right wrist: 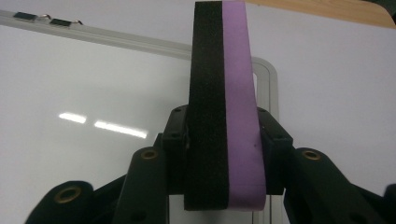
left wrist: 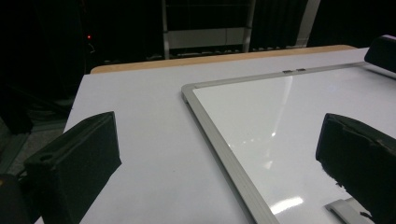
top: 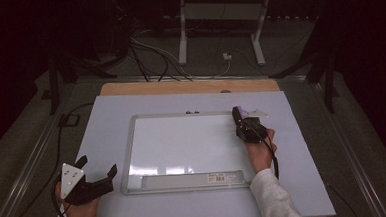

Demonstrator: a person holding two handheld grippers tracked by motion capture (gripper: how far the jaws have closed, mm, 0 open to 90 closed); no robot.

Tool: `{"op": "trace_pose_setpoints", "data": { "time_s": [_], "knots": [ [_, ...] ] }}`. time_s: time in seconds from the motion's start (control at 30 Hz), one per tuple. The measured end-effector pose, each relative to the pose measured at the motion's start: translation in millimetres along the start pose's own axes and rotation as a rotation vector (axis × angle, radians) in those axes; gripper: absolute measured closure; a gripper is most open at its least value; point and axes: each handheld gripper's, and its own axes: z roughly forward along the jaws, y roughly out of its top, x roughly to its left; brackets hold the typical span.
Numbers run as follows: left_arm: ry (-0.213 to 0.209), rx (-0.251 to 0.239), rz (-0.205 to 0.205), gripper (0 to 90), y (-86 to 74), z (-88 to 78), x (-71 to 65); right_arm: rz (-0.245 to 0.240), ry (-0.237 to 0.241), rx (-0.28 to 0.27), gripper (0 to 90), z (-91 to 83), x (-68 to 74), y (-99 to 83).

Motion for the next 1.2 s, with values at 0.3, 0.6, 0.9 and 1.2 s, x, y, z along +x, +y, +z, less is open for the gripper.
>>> {"op": "trace_pose_setpoints", "data": {
  "time_s": [0.3,0.6,0.9,1.2],
  "knots": [
    [0.000,0.000,-0.001,0.6,0.0,0.0,-0.1,0.017,-0.012,0.021,63.4,4.3,-1.1,-2.5],
    [0.000,0.000,-0.001,0.7,-0.1,0.3,-0.2,0.027,-0.010,0.037,63.3,7.0,-1.2,-3.6],
    [-0.001,0.002,-0.001,0.6,-0.2,0.4,-0.2,0.034,-0.003,0.041,61.0,7.9,-0.3,-4.4],
    [0.000,0.002,0.000,0.6,-0.1,0.8,-0.5,0.038,0.022,0.051,46.4,6.3,4.3,-5.0]
  ]
}}
